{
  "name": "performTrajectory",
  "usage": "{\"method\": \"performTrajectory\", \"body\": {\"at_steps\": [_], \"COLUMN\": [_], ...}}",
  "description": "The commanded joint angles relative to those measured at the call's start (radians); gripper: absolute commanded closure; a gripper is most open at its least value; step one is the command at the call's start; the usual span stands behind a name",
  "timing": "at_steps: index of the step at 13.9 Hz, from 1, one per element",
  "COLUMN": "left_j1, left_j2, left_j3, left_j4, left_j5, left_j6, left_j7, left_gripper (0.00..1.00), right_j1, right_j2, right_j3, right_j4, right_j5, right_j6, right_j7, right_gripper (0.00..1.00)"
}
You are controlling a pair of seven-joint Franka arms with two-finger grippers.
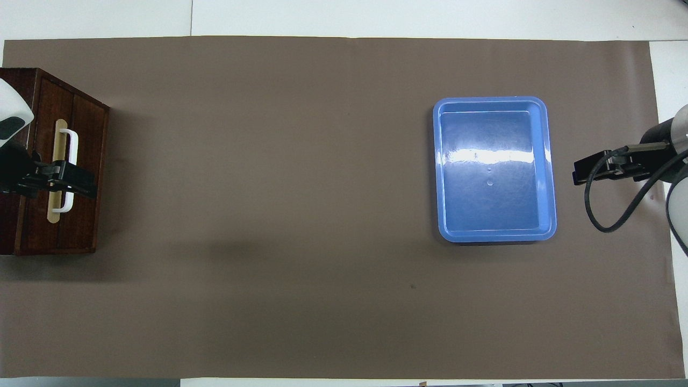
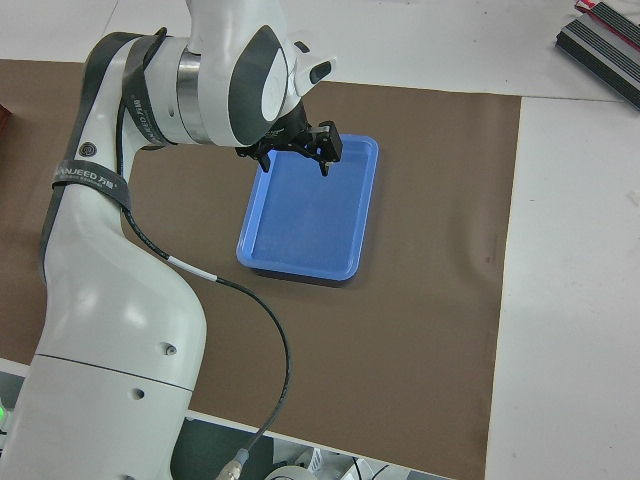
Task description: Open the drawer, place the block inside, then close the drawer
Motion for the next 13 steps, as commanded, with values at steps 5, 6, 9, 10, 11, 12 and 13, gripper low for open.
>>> {"method": "performTrajectory", "body": {"at_steps": [5,6,9,10,11,12,13], "left_j1": [-0.011,-0.011,-0.011,-0.011,-0.011,-0.011,-0.011], "left_j2": [-0.016,-0.018,-0.018,-0.018,-0.018,-0.018,-0.018], "left_j3": [0.010,0.010,0.019,0.019,0.019,0.019,0.019], "left_j4": [-0.007,-0.010,-0.010,-0.010,-0.010,-0.010,-0.010], "left_j5": [0.010,0.010,0.010,0.010,0.010,0.010,0.010], "left_j6": [0.020,0.020,0.022,0.022,0.022,0.022,0.022], "left_j7": [-0.007,0.001,0.002,0.002,-0.001,-0.004,-0.007], "left_gripper": [0.00,0.00,0.00,0.00,0.00,0.00,0.00], "right_j1": [-0.008,-0.008,-0.008,-0.008,-0.008,-0.008,-0.008], "right_j2": [-0.021,-0.021,-0.021,-0.021,-0.021,-0.021,-0.021], "right_j3": [0.008,0.008,0.008,0.008,0.008,0.008,0.008], "right_j4": [-0.021,-0.021,-0.023,-0.023,-0.023,-0.021,-0.023], "right_j5": [-0.013,-0.013,-0.013,-0.013,-0.013,-0.011,-0.013], "right_j6": [-0.001,-0.001,-0.001,-0.001,0.000,0.000,0.000], "right_j7": [0.012,0.012,0.012,0.012,0.012,0.012,0.012], "right_gripper": [0.00,0.00,0.00,0.00,0.00,0.00,0.00]}}
